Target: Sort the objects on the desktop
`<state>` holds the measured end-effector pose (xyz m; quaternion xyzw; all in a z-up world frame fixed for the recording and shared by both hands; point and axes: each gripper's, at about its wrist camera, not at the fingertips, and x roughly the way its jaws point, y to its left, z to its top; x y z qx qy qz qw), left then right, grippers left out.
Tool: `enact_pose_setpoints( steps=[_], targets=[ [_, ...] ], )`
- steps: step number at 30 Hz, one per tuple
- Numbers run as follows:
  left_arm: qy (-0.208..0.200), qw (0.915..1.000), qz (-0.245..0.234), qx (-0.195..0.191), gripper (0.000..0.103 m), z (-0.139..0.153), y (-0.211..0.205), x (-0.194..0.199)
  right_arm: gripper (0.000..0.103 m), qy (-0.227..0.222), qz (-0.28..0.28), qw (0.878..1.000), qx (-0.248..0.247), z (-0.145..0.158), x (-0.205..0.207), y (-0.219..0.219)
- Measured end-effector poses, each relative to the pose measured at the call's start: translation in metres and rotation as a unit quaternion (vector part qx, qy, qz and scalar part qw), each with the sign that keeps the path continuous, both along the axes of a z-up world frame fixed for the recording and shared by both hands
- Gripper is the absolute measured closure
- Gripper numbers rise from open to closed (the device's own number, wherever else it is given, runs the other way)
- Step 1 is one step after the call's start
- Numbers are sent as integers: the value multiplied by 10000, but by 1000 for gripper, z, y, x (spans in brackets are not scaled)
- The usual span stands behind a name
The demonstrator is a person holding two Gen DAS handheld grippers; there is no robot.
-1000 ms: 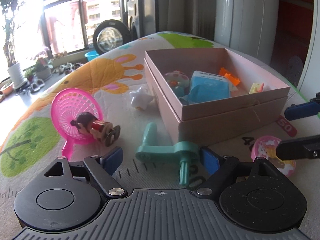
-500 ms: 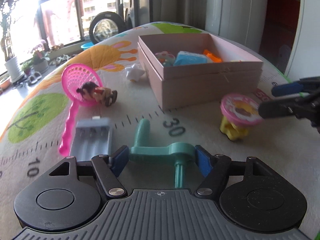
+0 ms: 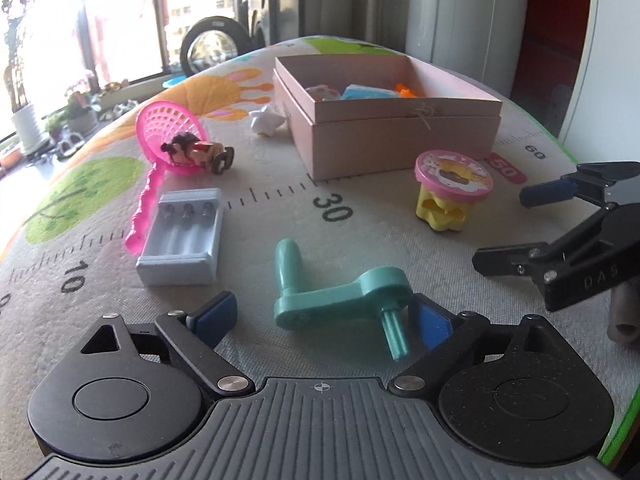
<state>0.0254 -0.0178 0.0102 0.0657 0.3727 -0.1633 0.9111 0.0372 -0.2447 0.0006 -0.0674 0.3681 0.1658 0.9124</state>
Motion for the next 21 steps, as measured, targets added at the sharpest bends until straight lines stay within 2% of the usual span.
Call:
enact_pose_setpoints(
  steps=[12, 17, 21],
  targets=[
    [-199, 9994, 275, 107, 2, -3, 2, 4, 0, 15, -312, 9995, 74, 0, -1, 1],
    [45, 9996, 119, -249, 3, 1, 4, 3, 0, -8, -255, 9997, 22, -1, -2, 3],
    [68, 9992, 251, -316, 3, 2, -3, 7, 0, -35, -268, 9996, 28, -1, -3, 3]
  ],
)
